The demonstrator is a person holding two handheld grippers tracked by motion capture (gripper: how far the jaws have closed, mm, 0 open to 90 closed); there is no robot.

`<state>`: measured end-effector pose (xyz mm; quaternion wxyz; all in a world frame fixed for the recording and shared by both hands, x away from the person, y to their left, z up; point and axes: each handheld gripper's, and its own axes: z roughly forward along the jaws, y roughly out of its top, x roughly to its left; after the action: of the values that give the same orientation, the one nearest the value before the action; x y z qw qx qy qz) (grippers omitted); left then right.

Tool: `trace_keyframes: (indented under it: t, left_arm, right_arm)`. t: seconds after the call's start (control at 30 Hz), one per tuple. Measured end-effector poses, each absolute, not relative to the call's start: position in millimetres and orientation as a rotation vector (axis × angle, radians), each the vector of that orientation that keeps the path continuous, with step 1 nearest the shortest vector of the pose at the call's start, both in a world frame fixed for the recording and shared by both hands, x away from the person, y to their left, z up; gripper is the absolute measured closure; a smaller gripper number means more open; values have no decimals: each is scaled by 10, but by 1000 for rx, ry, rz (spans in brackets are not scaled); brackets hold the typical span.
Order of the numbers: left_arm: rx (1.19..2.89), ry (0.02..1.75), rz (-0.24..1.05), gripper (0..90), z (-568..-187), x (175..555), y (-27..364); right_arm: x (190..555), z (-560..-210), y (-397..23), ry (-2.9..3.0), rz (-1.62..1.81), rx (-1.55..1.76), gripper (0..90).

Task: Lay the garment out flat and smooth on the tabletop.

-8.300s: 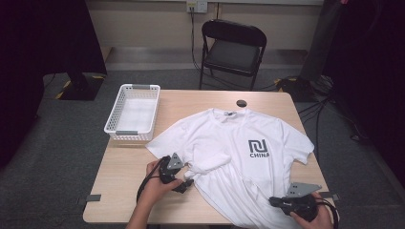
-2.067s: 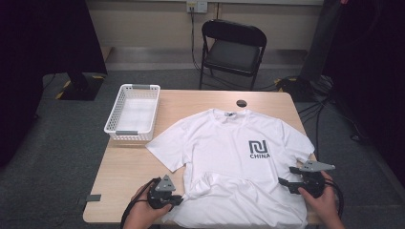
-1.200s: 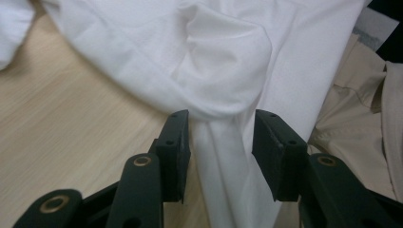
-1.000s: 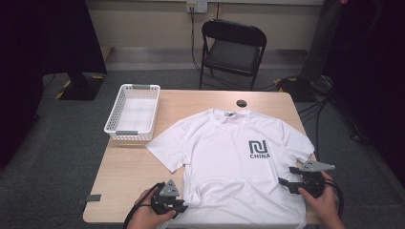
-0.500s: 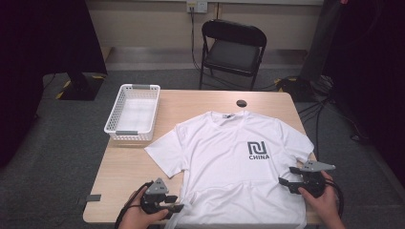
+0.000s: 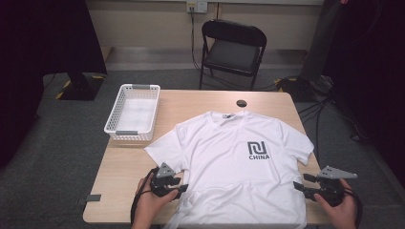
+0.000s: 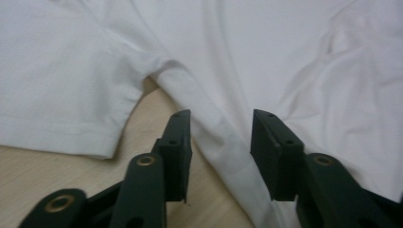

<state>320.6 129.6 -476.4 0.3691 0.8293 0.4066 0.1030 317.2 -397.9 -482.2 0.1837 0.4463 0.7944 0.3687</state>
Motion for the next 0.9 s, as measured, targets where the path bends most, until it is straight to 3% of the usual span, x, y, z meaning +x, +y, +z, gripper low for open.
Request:
trace_keyframes:
  t: [0.2, 0.3, 0.33, 0.47, 0.9]
  left_arm:
    - [2164, 1067, 280, 738, -4812, 3265, 1287]
    - [2169, 1082, 266, 827, -4827, 3285, 1318]
    - [2158, 1095, 258, 870, -4835, 3297, 1350]
    - [2160, 1101, 266, 886, -4831, 3315, 1408]
    - [2140, 1118, 346, 888, -4846, 3384, 1550]
  right_arm:
    - [3155, -4839, -4006, 2210, 966, 1356, 472]
    - [3160, -4854, -4067, 2219, 960, 1425, 583]
    - [3157, -4869, -4100, 2237, 994, 1440, 691]
    - [3162, -4872, -4126, 2275, 1009, 1425, 874]
    - [3205, -4884, -4358, 2257, 1037, 1456, 894]
